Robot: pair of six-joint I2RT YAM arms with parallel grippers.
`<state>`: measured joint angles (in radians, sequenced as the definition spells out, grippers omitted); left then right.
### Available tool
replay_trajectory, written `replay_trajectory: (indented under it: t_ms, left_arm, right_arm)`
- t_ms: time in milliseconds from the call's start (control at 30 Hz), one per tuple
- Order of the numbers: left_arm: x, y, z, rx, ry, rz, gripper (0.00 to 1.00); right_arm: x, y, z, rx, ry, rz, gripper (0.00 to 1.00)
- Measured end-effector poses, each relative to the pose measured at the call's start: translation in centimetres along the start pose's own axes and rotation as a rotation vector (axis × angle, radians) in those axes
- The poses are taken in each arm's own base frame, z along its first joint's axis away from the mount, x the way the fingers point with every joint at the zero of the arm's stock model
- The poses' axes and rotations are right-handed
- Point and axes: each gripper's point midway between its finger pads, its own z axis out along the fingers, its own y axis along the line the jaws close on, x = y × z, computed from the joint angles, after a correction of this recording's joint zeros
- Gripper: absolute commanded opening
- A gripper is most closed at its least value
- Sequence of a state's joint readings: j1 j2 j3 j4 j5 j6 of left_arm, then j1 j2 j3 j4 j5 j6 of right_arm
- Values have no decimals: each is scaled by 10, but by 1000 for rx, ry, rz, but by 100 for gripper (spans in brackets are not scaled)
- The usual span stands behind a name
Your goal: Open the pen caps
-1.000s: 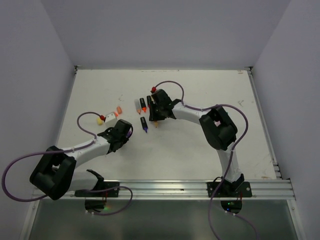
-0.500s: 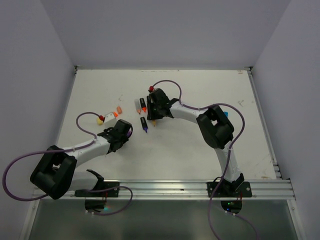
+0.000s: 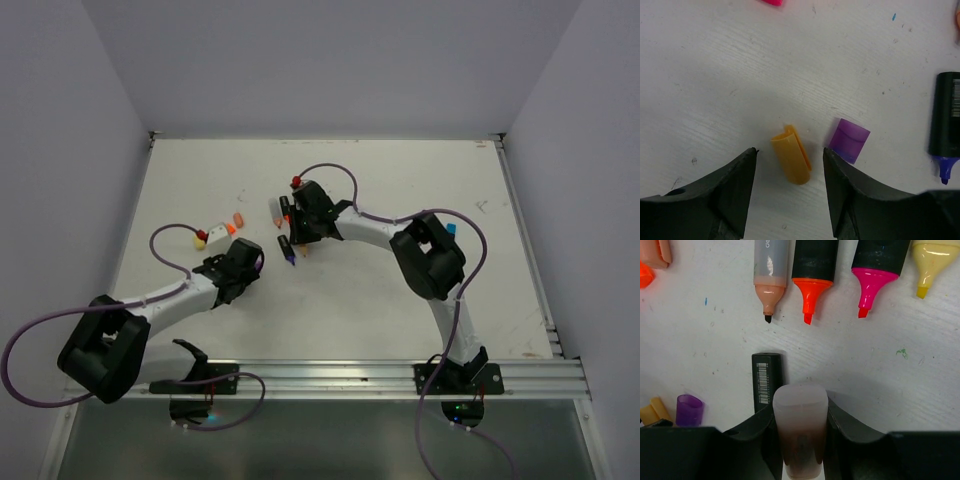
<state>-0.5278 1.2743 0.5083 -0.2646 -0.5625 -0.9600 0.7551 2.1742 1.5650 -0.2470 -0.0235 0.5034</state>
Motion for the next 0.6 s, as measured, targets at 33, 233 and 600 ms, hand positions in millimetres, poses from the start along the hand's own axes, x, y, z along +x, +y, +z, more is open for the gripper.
replay_trajectory:
  t_ms: [33, 233, 600]
  left_arm:
    - [-2, -1, -1, 6, -4, -3, 59]
    - [-16, -12, -10, 56, -33, -14, 60]
    - [-40, -29, -32, 172, -86, -21, 61]
  right_arm:
    - [0, 1, 0, 1, -1, -2, 36]
    - [-1, 1, 0, 5, -6, -2, 43]
    - [-19, -27, -37, 121, -54, 26, 47]
